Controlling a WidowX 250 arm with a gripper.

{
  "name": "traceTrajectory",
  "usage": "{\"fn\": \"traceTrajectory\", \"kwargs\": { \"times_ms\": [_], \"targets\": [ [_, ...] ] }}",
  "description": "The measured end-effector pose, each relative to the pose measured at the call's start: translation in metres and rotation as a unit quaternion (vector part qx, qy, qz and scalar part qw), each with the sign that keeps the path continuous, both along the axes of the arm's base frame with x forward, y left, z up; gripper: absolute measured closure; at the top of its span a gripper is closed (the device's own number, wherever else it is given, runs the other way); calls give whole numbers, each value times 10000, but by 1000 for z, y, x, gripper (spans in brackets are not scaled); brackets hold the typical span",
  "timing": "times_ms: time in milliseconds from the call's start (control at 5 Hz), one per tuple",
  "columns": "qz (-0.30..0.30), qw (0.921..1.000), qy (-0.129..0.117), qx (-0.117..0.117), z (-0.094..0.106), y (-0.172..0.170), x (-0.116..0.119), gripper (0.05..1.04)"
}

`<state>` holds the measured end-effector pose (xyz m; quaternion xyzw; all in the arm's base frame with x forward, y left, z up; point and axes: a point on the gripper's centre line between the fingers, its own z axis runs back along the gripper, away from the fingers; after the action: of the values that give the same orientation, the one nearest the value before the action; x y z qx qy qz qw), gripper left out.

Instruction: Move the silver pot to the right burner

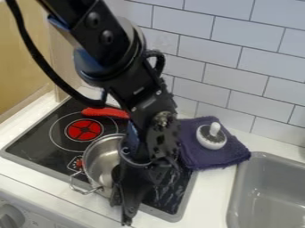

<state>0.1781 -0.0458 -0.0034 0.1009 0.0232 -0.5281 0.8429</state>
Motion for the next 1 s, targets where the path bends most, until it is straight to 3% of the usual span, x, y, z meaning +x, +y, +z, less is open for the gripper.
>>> {"fn": "traceTrajectory", "kwargs": {
  "times_ms": [200, 400, 600, 800, 1000],
  "targets": [
    [156, 9991, -289, -272, 13, -3, 6, 827],
    [222, 9982, -516, -213, 26, 3, 9, 562],
    [330, 9967, -684, -298, 38, 7, -1, 226],
    [413, 9960, -719, -344, 47, 14, -4, 63],
    [489, 9935, -901, -485, 63, 16, -7, 77]
  ]
}}
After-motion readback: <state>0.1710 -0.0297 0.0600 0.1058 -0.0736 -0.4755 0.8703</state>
